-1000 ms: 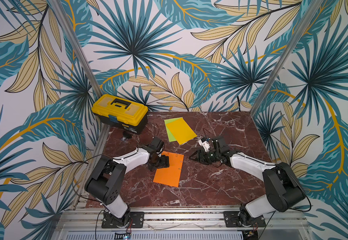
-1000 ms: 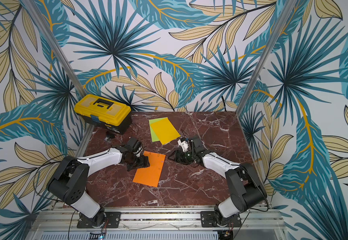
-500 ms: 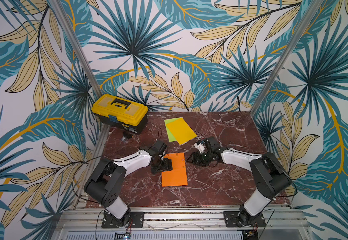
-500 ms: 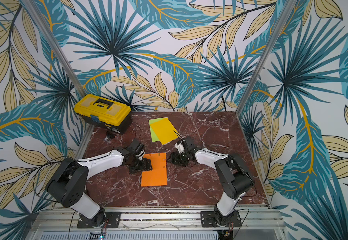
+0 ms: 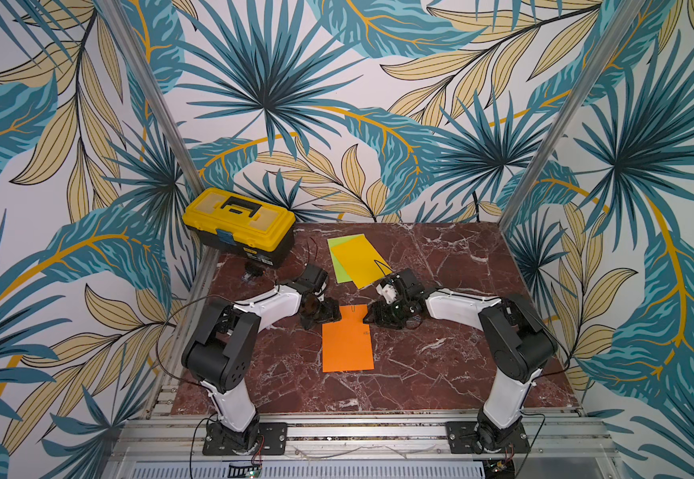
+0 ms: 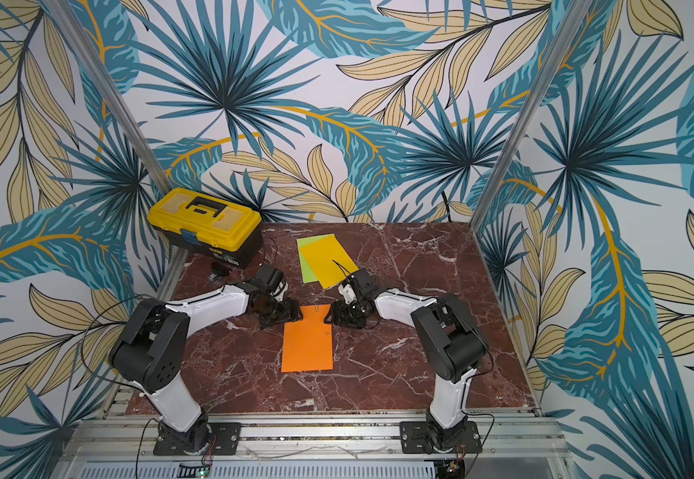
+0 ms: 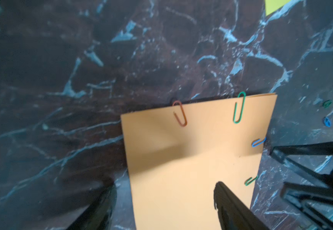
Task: Unclip the paperclips from the documents
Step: Move the document to the center of the board, then pick up the document from the center of the board.
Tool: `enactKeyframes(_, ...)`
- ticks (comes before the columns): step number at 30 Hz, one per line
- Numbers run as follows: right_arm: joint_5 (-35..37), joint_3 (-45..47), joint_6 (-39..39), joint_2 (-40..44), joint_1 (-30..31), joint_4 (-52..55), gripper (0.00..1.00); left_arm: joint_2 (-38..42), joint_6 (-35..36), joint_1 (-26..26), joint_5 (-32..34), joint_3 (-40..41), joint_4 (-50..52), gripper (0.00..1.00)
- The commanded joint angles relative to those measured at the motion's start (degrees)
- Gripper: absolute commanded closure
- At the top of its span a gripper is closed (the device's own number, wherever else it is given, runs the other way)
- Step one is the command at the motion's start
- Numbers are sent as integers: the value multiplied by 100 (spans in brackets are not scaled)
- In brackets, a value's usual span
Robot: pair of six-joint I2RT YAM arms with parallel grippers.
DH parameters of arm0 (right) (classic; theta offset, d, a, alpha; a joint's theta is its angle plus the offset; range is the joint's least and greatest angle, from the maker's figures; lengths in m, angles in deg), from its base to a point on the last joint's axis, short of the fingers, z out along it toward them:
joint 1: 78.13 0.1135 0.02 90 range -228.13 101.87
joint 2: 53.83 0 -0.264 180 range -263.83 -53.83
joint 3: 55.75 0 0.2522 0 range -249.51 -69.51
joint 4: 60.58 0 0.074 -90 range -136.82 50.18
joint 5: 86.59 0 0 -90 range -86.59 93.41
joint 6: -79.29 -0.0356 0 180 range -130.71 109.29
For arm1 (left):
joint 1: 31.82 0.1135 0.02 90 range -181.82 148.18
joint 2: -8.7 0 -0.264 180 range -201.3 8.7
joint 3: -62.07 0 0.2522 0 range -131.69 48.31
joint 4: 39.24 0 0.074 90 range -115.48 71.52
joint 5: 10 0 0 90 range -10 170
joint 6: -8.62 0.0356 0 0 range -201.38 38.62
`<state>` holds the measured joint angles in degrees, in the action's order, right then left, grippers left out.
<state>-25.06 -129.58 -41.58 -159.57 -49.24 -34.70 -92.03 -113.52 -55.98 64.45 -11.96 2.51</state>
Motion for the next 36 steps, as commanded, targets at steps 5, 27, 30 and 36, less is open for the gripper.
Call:
enactKeyframes(5,216,-66,-11,-288,145,341,38,-223,-67,-70,-245,231,-162,26)
enactKeyframes(27,-141,-232,64,-612,278,360,38,44,-229,-353,-132,587,-174,32)
enactKeyframes(30,-133,-259,64,-615,287,379,41,44,-222,-352,-132,587,-174,32)
enactKeyframes(36,-30,-293,81,-615,293,410,50,53,-214,-354,-132,587,-179,32)
